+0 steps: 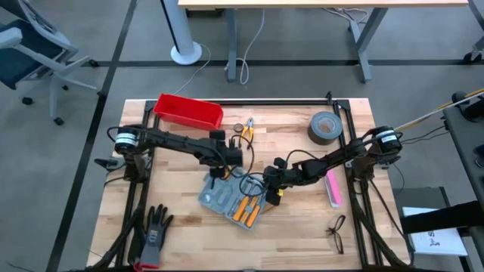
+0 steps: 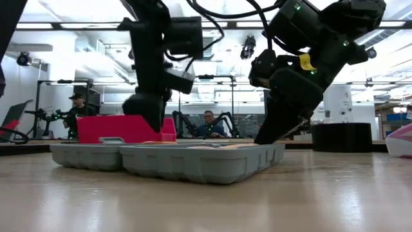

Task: Prefit tool cases
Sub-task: Remove the hex keys from the gray toolbox

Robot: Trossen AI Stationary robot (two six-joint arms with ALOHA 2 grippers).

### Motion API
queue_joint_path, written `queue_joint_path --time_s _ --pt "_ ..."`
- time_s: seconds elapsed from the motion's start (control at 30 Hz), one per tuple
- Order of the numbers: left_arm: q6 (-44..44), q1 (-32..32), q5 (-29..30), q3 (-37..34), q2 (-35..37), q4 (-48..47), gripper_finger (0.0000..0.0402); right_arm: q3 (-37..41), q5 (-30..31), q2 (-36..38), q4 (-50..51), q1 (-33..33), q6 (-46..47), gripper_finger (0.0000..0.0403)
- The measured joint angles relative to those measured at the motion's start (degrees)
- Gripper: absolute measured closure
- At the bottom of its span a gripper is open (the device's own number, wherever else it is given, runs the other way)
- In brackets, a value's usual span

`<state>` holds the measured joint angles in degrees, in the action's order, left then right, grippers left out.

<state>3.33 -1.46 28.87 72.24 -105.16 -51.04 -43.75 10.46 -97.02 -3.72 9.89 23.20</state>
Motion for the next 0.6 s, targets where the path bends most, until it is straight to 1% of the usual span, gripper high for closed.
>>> queue_joint_path --time_s 0.13,0.3,0.47,0.6 --pt "1.86 -1.63 -3.91 -0.45 3.69 -0.01 0.0269 0.0 -0.05 0.14 -0.03 0.07 0.07 0.0347" --pt "-0.09 -5.35 -15.51 -1.44 7.39 1.59 0.0252 0.0 0.04 0.52 -0.18 0.39 -0.12 0.035" --pt "-0.26 -6.67 -20.97 -2.76 7.59 1.83 0.0238 0.0 0.06 1.54 -0.25 0.6 -0.38 0.0341" --pt "3.2 -6.71 -21.82 -4.09 7.04 3.94 0.0229 0.0 0.0 2.85 0.02 1.11 -0.75 0.0333"
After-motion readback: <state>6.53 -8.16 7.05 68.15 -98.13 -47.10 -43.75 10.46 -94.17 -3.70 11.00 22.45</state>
